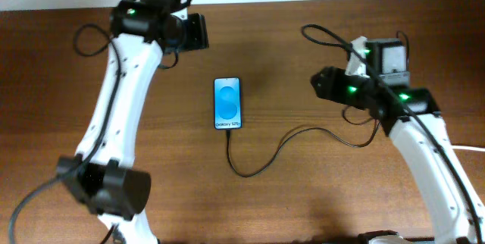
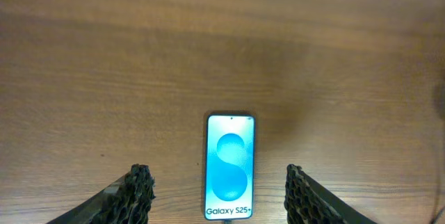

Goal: Plug charger to phone and switch on socket
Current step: 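Move right gripper to the power strip's orange switch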

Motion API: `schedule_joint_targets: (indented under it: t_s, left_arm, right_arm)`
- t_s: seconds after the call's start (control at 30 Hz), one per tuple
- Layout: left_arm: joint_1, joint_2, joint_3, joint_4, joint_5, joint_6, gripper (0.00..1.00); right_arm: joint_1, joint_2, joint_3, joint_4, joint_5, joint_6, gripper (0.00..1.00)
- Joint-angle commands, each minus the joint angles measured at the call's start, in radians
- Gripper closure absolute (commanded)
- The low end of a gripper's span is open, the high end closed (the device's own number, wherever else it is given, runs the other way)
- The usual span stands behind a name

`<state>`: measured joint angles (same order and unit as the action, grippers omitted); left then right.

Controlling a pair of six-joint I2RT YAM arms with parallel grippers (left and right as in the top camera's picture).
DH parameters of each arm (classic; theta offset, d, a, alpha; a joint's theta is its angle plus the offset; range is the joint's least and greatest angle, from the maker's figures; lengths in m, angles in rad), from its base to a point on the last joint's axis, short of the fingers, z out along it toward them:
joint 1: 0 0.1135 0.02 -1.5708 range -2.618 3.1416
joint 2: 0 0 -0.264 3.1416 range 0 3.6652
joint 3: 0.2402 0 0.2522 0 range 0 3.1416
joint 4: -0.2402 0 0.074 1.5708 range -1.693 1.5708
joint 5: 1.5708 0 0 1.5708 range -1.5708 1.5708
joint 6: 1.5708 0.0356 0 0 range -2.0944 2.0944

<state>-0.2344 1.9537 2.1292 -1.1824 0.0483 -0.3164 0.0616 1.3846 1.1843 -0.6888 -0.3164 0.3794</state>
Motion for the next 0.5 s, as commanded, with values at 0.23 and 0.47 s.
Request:
schedule_joint_targets:
  t_s: [0.23,0.47]
  left_arm:
    - [0.002,-0.09,0.013,-0.017,-0.019,0.019,0.01]
    - [0.002,-0.09,0.013,-0.016,-0.019,0.019,0.01]
  right_arm:
    - [-0.39,-0.22,0.018,-0.218,0.003,-0.077,0.41]
    - [-0.661,-0.146,0.018,-0.158,0.006,-0.088,0.29]
